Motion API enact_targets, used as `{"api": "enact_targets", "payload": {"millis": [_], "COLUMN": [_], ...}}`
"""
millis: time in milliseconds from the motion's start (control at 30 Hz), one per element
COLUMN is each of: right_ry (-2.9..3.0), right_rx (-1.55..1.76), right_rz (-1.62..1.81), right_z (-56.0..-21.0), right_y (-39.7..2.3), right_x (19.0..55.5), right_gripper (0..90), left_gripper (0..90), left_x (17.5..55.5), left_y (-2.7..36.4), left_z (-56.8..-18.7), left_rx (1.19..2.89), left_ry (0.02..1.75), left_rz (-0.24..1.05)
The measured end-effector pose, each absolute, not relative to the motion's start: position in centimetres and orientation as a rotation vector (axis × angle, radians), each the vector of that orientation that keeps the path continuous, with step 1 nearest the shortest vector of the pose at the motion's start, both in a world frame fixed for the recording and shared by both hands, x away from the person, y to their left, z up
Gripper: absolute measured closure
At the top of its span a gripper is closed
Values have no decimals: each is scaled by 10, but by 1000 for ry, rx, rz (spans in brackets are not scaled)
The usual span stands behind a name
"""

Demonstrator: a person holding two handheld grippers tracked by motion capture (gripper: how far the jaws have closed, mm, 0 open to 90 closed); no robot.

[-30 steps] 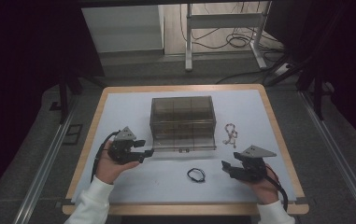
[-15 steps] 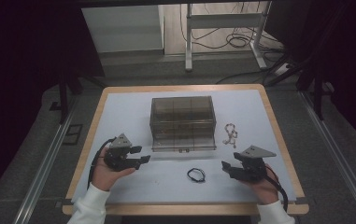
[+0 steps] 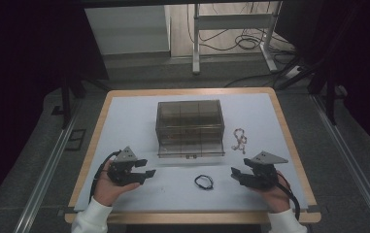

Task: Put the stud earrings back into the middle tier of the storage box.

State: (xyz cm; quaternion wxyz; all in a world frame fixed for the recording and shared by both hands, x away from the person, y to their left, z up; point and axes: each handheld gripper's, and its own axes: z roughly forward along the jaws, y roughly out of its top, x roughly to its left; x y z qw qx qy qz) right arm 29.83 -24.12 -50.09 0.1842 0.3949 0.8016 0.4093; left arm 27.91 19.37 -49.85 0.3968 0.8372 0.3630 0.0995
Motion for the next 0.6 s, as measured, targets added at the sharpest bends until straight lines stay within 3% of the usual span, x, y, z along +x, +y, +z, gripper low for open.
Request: {"api": "enact_targets", "payload": {"millis": [600], "right_ry": [2260], "right_rx": [1112], "right_rz": [1153], "right_z": [-501], "right_y": [-241], "right_x": [298], "right_gripper": [376], "left_gripper": [453], "left_x": [270], "left_y": [183], "left_z": [-509], "left_rx": [2167], "left_ry": [894], "left_rz": [224]}}
